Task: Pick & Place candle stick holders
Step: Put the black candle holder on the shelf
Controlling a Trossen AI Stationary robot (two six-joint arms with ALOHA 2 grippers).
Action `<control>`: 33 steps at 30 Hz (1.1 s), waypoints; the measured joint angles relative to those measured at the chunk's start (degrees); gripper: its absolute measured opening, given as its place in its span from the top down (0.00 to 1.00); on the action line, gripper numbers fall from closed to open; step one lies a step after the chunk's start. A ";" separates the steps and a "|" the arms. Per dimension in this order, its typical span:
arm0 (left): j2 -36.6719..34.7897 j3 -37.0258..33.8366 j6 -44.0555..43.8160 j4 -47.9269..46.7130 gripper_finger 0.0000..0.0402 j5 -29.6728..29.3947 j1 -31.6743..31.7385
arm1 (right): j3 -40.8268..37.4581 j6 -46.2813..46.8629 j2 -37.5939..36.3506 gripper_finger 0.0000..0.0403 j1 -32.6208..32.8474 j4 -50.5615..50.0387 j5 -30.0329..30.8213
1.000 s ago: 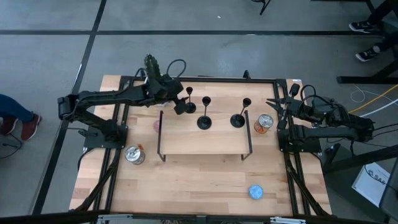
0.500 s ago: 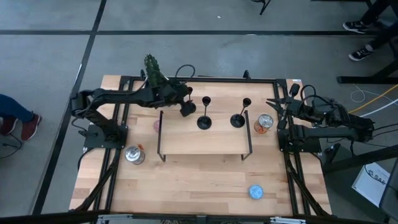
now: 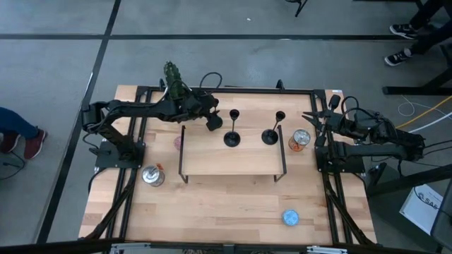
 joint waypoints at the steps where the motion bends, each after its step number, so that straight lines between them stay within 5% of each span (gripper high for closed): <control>1: 0.00 0.00 0.00 -0.05 0.50 0.01 -0.01 | 0.00 0.00 0.00 0.87 0.00 -0.01 0.00; 17: -0.04 0.00 -0.07 0.19 0.95 0.24 -0.02 | 0.00 -0.01 -0.02 0.87 0.00 0.01 0.08; 33: -0.04 0.00 0.07 2.07 0.97 -0.21 0.00 | 0.00 -0.01 -0.02 0.87 0.00 0.01 0.07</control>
